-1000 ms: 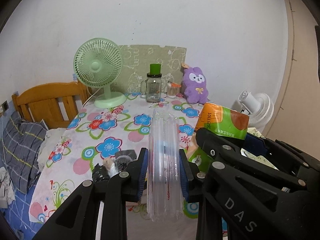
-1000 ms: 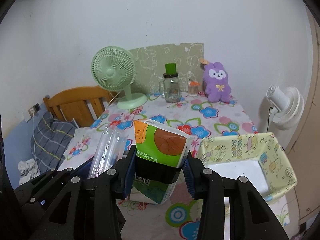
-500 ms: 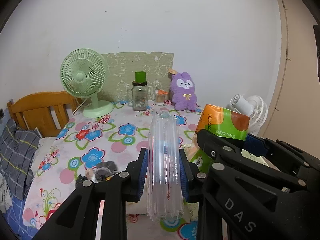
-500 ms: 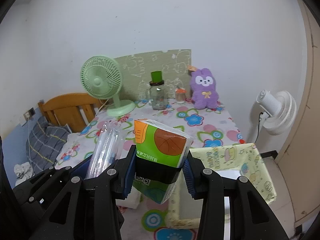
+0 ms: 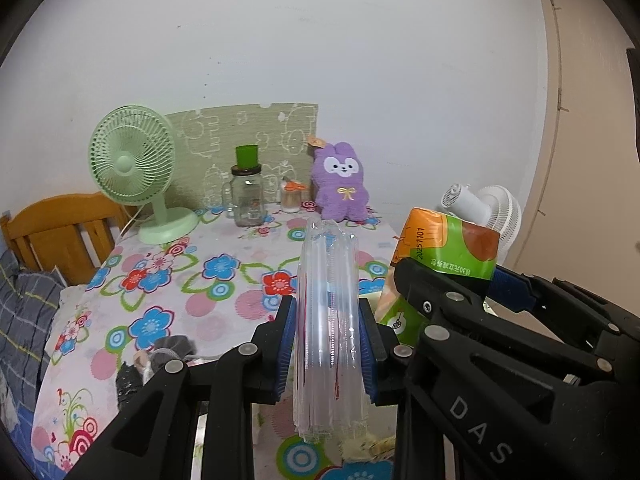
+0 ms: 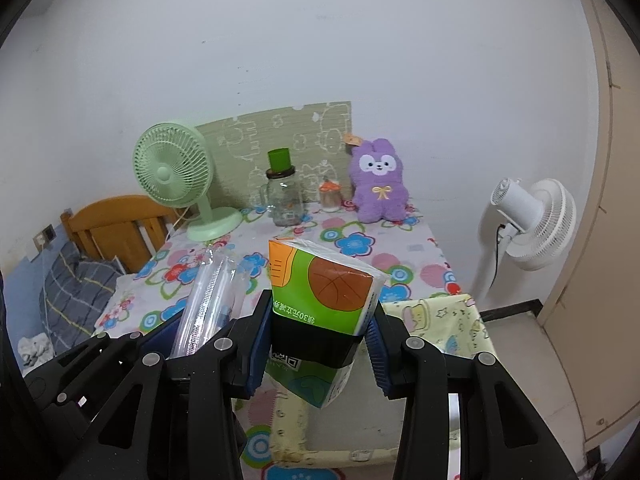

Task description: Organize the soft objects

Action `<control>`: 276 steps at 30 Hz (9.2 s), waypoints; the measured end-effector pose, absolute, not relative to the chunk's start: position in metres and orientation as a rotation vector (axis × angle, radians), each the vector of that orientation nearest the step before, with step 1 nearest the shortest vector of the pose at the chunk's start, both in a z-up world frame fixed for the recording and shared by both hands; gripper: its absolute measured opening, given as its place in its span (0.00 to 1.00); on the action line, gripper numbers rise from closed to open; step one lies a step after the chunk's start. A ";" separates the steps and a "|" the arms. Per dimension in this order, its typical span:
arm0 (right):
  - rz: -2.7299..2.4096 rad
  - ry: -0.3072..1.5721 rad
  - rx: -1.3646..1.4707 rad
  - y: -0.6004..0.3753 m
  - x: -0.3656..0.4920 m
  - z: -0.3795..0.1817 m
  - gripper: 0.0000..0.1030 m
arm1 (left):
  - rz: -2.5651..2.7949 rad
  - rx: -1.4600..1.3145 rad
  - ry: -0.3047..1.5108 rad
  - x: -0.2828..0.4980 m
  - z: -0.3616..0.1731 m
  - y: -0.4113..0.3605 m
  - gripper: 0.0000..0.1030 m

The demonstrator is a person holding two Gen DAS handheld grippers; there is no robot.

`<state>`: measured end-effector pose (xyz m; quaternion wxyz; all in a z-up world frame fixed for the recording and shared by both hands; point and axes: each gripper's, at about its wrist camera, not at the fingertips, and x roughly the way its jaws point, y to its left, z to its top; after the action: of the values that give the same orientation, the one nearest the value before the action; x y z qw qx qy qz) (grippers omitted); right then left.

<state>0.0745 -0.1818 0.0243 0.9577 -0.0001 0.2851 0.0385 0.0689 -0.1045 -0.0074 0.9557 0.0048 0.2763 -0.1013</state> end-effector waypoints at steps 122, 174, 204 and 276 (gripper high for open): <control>0.120 0.490 -0.007 -0.092 0.036 -0.002 0.96 | -0.076 0.004 0.537 0.034 -0.026 -0.004 1.00; 0.229 0.725 -0.059 -0.011 0.109 -0.105 0.96 | 0.063 -0.103 0.770 0.090 -0.122 0.090 0.40; 0.229 0.865 -0.093 -0.006 0.129 -0.142 0.43 | 0.083 -0.064 0.811 0.099 -0.148 0.083 0.32; 0.182 0.546 -0.007 -0.112 0.059 0.021 0.42 | -0.009 -0.014 0.519 0.042 -0.001 -0.029 0.30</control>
<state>0.0589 -0.1119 0.0211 0.9588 -0.0033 0.2695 0.0897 0.0420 -0.0289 -0.0010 0.9665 -0.0072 0.2564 -0.0043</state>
